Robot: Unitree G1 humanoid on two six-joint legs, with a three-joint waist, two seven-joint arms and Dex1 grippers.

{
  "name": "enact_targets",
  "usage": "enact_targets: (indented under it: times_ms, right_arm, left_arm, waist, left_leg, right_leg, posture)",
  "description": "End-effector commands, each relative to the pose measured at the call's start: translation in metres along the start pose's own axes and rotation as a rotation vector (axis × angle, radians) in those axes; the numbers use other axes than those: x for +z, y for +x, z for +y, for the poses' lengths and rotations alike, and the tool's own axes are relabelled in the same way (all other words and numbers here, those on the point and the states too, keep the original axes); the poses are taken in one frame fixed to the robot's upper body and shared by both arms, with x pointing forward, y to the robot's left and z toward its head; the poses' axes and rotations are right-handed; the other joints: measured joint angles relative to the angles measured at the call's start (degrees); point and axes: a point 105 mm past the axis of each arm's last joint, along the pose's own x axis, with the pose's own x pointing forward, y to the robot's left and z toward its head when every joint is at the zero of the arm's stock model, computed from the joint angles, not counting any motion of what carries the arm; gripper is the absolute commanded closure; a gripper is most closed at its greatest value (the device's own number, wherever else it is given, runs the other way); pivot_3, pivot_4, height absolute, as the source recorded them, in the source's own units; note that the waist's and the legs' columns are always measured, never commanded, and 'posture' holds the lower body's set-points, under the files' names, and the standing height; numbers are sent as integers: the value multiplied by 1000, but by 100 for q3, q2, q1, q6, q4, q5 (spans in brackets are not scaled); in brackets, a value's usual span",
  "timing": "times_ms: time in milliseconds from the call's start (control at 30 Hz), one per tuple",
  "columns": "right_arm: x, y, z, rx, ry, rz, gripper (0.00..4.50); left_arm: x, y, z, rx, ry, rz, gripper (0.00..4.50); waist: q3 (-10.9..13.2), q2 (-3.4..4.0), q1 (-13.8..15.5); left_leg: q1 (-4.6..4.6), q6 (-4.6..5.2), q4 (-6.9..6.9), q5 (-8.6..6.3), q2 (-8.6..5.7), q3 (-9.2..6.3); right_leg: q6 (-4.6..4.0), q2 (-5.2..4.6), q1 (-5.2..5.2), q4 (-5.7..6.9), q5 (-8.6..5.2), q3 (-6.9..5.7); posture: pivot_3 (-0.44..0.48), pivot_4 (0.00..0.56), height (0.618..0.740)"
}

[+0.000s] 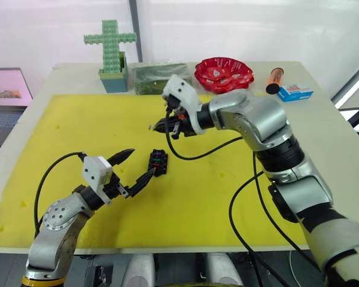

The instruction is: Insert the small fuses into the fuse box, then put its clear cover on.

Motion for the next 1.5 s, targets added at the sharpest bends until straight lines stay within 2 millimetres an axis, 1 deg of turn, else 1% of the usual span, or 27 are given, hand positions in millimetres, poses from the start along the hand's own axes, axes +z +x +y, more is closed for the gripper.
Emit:
enact_targets:
  times_ms: [33,67,133,267,400,500,667,967,1167,1500]
  right_arm:
    - [0,1,-8,-72,-148,90,4463]
    - [1,1,1,13,-122,80,4463]
    - [2,-1,11,112,-105,79,4463]
    - [-4,2,9,116,-132,142,4463]
    - [3,2,17,161,-101,141,4463]
    - [1,5,19,158,-119,146,4463]
    - [-3,14,14,133,-131,154,4463]
    - [-9,28,12,127,-151,165,4463]
    - [-10,33,13,134,-166,168,4463]
    - [-17,39,15,141,-184,182,4463]
  left_arm:
    - [6,-1,2,11,28,-26,0]
    - [5,-2,1,14,23,-26,0]
    - [2,-4,0,22,10,-24,0]
    - [-5,-4,-2,21,-13,-22,0]
    - [-10,0,0,28,-27,-28,0]
    - [-14,5,1,30,-32,-32,0]
    - [-14,13,3,36,-31,-50,0]
    - [-18,11,4,42,-25,-39,0]
    - [-19,10,5,58,-30,-33,0]
    - [-21,9,6,60,-23,-23,0]
  waist:
    - [-1,-1,-3]
    - [-1,-1,-4]
    - [0,-1,-12]
    - [0,0,-54]
    - [-1,-1,-94]
    - [-1,-1,-98]
    - [-1,-1,-96]
    - [0,-1,-99]
    - [0,-1,-101]
    - [0,0,-104]
  left_leg:
    - [0,0,0,0,0,0]
    - [0,0,-1,0,0,0]
    - [-1,0,-2,0,0,0]
    - [-1,0,-3,0,1,-1]
    - [-1,0,-2,0,1,-3]
    - [-1,0,-5,0,1,-3]
    - [-1,0,-4,0,1,-3]
    - [-1,0,-6,0,1,-3]
    - [-2,0,-5,0,1,-3]
    - [-2,-1,-6,0,1,-3]
  right_leg:
    - [0,0,0,0,0,0]
    - [-1,0,0,0,0,0]
    - [0,0,-1,-1,0,0]
    - [16,1,-1,0,9,-1]
    - [1,0,0,0,0,-3]
    - [6,1,-2,1,3,-3]
    - [17,0,-2,0,10,-3]
    - [18,1,-3,0,10,-3]
    - [18,0,-2,0,10,-3]
    - [19,1,-3,0,10,-3]
  posture:
    - [0,150,740]
    - [0,150,740]
    - [0,150,740]
    - [0,150,740]
    - [0,150,740]
    - [0,150,740]
    - [0,150,740]
    - [0,150,740]
    - [0,150,740]
    - [0,150,740]
